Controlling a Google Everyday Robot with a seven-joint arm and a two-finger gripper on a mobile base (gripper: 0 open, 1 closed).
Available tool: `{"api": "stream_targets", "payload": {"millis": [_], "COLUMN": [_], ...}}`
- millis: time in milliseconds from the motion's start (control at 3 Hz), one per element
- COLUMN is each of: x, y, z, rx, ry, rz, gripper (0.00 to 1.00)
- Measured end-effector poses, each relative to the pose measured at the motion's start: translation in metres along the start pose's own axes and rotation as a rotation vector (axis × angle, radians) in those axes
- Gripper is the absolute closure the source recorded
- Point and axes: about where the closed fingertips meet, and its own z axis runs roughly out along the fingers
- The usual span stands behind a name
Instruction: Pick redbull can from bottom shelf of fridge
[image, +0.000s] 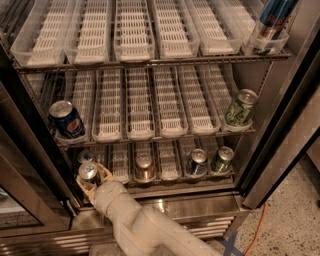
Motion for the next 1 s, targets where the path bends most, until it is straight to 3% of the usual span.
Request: {"api": "stream_targets", "payload": {"millis": [667, 1000], "x": [0.014, 0.021], "y": [0.003, 0.005], "z": [-0.025, -0.035], "rx": [0.017, -0.003], "ry": [0.041, 0.083], "rz": [0.001, -0.009], "gripper": [1.0, 1.0]}}
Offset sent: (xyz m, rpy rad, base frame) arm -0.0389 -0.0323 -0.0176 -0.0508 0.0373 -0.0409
